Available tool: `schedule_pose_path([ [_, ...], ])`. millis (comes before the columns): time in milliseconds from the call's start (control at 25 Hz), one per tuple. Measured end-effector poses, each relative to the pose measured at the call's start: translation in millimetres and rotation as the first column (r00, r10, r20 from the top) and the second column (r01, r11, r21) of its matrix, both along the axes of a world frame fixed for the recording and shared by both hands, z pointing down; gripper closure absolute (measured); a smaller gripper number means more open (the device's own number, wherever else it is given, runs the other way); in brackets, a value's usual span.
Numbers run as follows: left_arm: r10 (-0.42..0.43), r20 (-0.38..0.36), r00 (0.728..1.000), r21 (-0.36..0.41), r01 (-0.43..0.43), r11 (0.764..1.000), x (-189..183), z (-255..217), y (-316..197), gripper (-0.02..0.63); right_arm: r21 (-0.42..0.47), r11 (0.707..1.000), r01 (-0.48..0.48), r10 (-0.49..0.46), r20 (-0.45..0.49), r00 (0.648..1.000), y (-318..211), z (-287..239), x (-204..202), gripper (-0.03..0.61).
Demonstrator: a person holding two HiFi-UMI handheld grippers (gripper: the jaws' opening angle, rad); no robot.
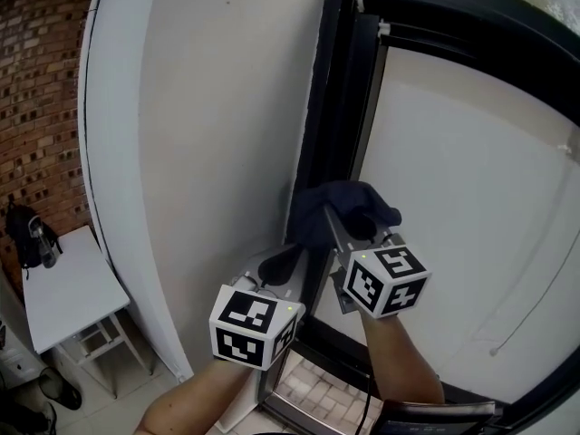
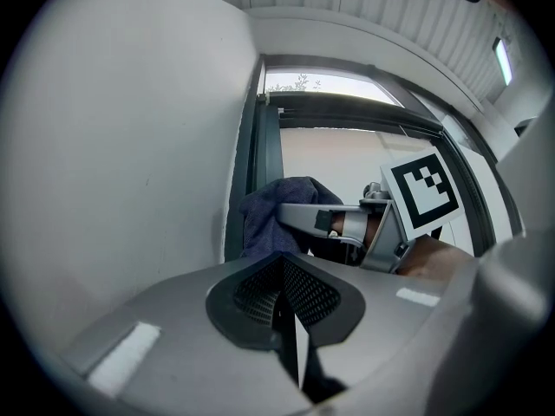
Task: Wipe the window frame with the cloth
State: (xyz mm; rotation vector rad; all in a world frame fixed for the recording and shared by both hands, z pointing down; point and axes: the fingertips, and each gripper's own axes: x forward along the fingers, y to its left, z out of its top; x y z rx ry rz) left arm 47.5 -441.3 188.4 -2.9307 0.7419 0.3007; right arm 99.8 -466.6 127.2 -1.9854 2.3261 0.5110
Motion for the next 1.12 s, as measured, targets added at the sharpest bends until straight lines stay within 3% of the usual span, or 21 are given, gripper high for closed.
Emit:
schedule_pose_path([
  [1120, -0.004, -0.098, 0.995, 0.065, 0.01, 0.998, 9.8, -87.4, -12.2, 0.62, 0.187, 0.982, 0.005, 0.012, -0.087, 0.996, 6.1, -125.5, -5.4, 0.514],
])
